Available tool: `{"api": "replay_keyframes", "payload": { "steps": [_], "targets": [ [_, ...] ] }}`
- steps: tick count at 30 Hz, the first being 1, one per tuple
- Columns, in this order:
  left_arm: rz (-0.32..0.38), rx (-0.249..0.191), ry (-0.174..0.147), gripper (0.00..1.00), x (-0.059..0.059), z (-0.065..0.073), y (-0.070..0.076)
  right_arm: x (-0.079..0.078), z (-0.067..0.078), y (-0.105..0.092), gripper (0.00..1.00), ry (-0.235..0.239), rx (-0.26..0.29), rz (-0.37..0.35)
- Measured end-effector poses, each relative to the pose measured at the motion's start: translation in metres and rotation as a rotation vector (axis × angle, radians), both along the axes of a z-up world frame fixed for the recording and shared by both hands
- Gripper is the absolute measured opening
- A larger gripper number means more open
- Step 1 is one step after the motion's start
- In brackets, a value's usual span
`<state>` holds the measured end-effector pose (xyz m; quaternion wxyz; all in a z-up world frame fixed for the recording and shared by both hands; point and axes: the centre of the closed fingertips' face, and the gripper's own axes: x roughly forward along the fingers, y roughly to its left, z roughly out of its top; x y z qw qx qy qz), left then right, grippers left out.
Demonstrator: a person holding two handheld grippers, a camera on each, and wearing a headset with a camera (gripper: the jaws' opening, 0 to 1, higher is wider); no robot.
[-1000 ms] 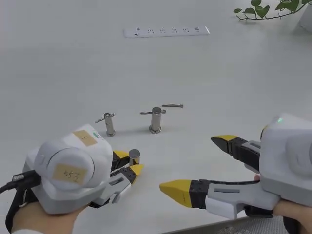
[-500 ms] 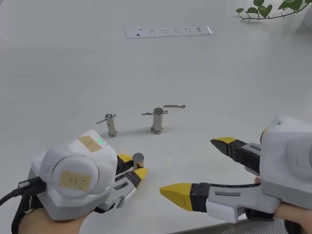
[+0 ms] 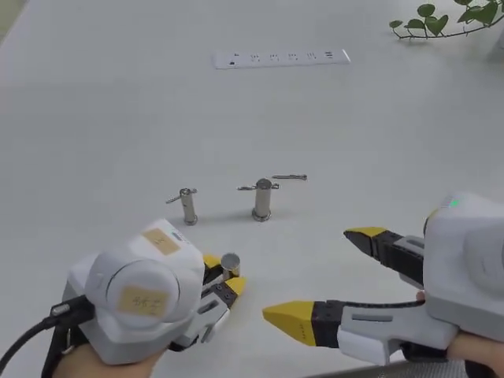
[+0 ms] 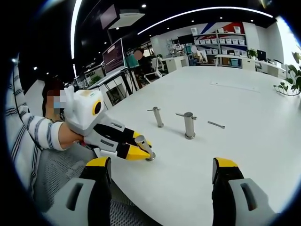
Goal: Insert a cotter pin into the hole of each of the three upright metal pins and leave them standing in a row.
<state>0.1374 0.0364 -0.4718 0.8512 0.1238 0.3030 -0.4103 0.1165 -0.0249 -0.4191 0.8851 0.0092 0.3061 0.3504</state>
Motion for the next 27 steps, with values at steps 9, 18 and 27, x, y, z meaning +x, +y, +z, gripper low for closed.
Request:
{"api": "replay_keyframes", "payload": {
  "steps": [9, 18, 27],
  "targets": [
    [-0.072, -0.028, -0.002, 0.25, -0.006, 0.010, 0.000, 0.000, 0.002, -0.001, 0.88, -0.008, -0.003, -0.003],
    [-0.094, -0.136, 0.050, 0.80, -0.015, 0.023, 0.012, 0.001, 0.003, -0.002, 0.87, -0.010, -0.011, 0.000],
    [-0.096, -0.169, 0.066, 0.99, -0.018, 0.036, 0.034, 0.001, 0.001, -0.005, 0.87, -0.007, -0.025, -0.001]
  ]
}}
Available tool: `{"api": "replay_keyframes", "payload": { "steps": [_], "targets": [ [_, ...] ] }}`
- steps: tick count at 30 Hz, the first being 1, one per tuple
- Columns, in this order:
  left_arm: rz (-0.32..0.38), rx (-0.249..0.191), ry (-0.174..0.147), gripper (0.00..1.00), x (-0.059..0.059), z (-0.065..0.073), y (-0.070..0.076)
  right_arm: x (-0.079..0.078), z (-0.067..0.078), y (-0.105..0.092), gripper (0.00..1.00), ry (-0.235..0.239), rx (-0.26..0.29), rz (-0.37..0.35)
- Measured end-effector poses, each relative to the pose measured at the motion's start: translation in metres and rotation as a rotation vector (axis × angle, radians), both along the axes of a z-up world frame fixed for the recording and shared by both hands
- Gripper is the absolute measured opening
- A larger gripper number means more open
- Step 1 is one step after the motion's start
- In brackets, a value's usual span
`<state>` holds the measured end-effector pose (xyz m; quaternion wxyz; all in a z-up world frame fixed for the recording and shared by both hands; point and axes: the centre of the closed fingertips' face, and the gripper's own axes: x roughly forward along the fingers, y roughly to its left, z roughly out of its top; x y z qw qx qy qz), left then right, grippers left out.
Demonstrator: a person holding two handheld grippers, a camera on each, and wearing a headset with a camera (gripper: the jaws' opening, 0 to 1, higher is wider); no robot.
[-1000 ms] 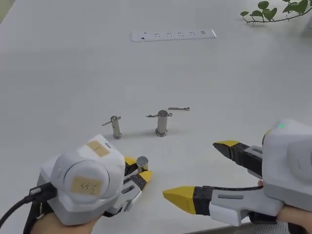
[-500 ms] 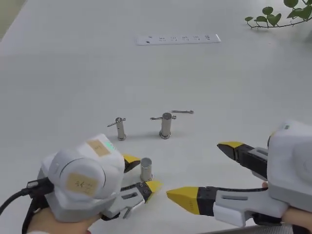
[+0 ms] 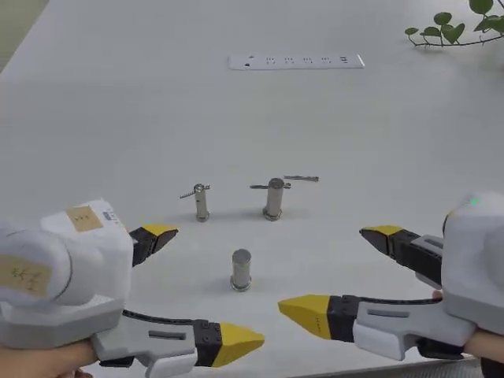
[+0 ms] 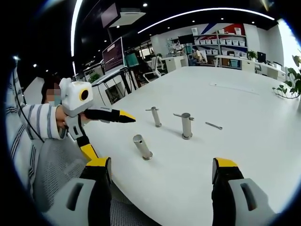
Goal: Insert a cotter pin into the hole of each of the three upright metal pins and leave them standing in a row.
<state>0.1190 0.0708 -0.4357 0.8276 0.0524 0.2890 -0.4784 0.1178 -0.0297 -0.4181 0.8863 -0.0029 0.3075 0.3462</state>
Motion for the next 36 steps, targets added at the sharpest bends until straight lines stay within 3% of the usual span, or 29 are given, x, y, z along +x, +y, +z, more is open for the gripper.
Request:
{"api": "replay_keyframes", "payload": {
  "steps": [11, 16, 22, 31, 36],
  "targets": [
    [0.026, -0.024, 0.007, 0.99, -0.008, 0.007, 0.016, 0.010, 0.000, -0.010, 0.87, -0.006, -0.086, 0.052],
    [0.050, -0.045, 0.018, 0.99, -0.012, 0.007, 0.021, 0.023, 0.001, -0.019, 0.84, -0.003, -0.132, 0.087],
    [0.076, -0.062, 0.031, 0.99, -0.017, 0.008, 0.029, 0.046, -0.001, -0.031, 0.81, -0.020, -0.225, 0.148],
    [0.103, -0.054, 0.023, 0.99, -0.020, 0.011, 0.039, 0.081, -0.010, -0.033, 0.67, -0.046, -0.333, 0.276],
    [0.124, -0.063, 0.016, 0.99, -0.018, 0.015, 0.041, 0.098, -0.023, -0.027, 0.49, -0.016, -0.329, 0.345]
  ]
}}
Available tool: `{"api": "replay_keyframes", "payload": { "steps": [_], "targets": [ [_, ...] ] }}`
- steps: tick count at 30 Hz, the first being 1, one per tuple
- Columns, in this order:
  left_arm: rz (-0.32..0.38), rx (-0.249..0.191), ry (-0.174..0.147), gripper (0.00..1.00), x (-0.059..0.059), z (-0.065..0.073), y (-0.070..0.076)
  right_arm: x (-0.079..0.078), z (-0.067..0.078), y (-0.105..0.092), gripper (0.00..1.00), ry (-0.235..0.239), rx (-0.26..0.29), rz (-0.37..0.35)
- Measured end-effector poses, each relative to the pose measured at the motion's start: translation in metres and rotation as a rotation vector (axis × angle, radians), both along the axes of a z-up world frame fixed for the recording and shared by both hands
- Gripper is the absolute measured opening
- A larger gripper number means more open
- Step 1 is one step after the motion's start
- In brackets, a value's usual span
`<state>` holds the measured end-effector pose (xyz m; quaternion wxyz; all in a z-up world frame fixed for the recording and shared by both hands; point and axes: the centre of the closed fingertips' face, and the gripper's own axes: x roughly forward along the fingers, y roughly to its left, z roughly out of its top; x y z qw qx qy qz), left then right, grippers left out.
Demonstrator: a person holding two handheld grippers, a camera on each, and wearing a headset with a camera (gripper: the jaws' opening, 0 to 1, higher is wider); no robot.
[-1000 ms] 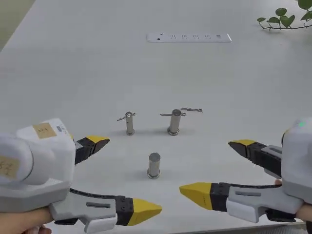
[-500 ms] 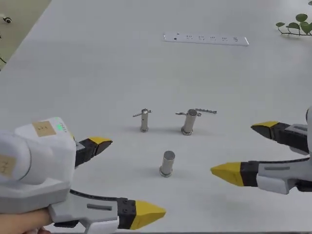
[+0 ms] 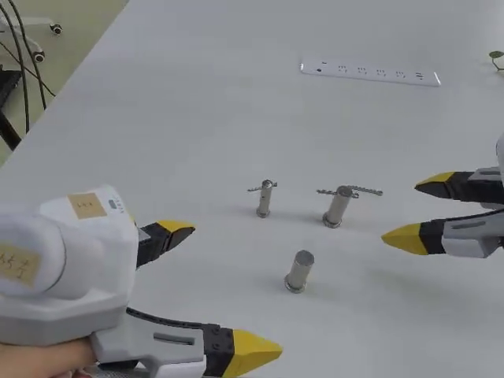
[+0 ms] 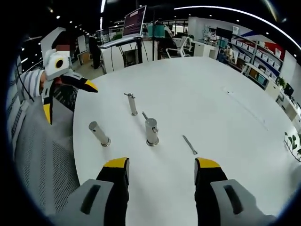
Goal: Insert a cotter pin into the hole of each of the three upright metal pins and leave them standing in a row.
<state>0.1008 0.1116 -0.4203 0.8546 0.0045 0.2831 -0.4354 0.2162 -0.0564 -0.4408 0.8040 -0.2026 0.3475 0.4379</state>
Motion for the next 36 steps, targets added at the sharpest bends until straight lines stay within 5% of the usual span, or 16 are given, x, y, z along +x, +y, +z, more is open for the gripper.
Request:
{"api": "replay_keyframes", "payload": {
  "steps": [9, 20, 36],
  "targets": [
    [0.046, -0.020, -0.012, 0.99, 0.004, 0.006, 0.005, 0.032, -0.029, 0.000, 0.38, 0.017, -0.126, 0.076],
    [0.080, -0.037, -0.002, 0.99, 0.005, 0.006, 0.009, 0.064, -0.045, -0.006, 0.18, 0.017, -0.222, 0.096],
    [0.077, -0.043, 0.001, 0.99, 0.007, 0.008, 0.004, 0.068, -0.054, 0.000, 0.04, 0.059, -0.297, 0.219]
  ]
}}
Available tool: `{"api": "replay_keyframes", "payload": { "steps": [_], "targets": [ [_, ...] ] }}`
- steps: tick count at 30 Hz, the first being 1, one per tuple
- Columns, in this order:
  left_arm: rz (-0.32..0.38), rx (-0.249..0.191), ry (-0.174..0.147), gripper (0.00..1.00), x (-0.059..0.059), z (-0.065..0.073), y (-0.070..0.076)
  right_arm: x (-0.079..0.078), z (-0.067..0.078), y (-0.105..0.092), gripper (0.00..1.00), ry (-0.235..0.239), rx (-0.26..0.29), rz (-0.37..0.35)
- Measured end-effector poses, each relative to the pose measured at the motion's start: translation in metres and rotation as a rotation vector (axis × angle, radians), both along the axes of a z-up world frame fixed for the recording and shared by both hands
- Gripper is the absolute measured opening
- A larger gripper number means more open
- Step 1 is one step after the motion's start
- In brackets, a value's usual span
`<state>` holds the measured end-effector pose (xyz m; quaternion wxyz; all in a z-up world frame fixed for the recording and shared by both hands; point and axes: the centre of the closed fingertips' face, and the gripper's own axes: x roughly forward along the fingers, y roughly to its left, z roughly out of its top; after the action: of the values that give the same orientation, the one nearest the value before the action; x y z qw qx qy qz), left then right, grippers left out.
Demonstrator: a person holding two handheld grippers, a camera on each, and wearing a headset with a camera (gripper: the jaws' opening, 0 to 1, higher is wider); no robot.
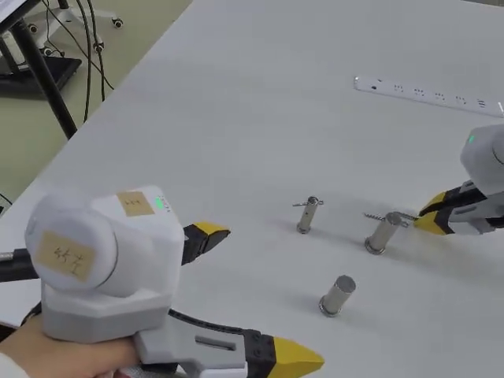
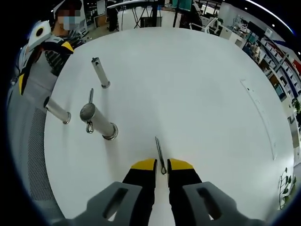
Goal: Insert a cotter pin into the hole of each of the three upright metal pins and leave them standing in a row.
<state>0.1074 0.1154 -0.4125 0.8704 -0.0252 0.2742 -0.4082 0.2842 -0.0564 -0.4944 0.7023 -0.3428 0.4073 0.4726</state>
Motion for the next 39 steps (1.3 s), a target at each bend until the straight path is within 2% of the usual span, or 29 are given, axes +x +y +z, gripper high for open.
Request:
{"api": "replay_keyframes", "payload": {
  "steps": [5, 10, 11, 13, 17, 21, 30, 33, 36, 39],
  "targets": [
    [-0.008, 0.001, 0.002, 0.97, 0.000, 0.001, -0.002, 0.001, -0.001, 0.002, 0.00, 0.024, -0.011, 0.004],
    [-0.022, 0.003, 0.013, 0.96, -0.003, -0.001, -0.004, 0.005, -0.002, 0.002, 0.00, 0.032, -0.021, -0.007],
    [-0.023, 0.003, 0.015, 0.96, -0.003, -0.001, -0.004, 0.005, -0.002, 0.002, 0.00, 0.037, -0.020, -0.013],
    [-0.023, 0.001, 0.017, 0.96, -0.003, -0.001, -0.004, 0.007, -0.002, 0.002, 0.00, 0.057, -0.010, -0.087],
    [-0.025, 0.008, 0.029, 0.96, -0.003, -0.003, -0.004, 0.006, -0.003, 0.003, 0.00, 0.038, -0.033, -0.048],
    [-0.020, 0.010, 0.025, 0.96, -0.002, -0.003, -0.003, 0.008, -0.003, 0.003, 0.00, 0.035, -0.031, -0.070],
    [-0.001, -0.001, 0.021, 0.95, 0.002, 0.001, 0.000, 0.007, -0.001, 0.002, 0.00, -0.006, -0.055, -0.043],
    [0.005, -0.005, 0.013, 0.95, 0.005, 0.004, 0.000, 0.007, 0.004, 0.002, 0.00, -0.026, -0.058, -0.028],
    [0.008, -0.007, 0.006, 0.94, 0.007, 0.007, -0.001, 0.007, 0.018, 0.008, 0.00, -0.065, -0.013, -0.022],
    [0.012, -0.009, 0.003, 0.94, 0.011, 0.009, -0.002, 0.006, 0.036, 0.010, 0.00, -0.124, 0.006, -0.008]
  ]
}}
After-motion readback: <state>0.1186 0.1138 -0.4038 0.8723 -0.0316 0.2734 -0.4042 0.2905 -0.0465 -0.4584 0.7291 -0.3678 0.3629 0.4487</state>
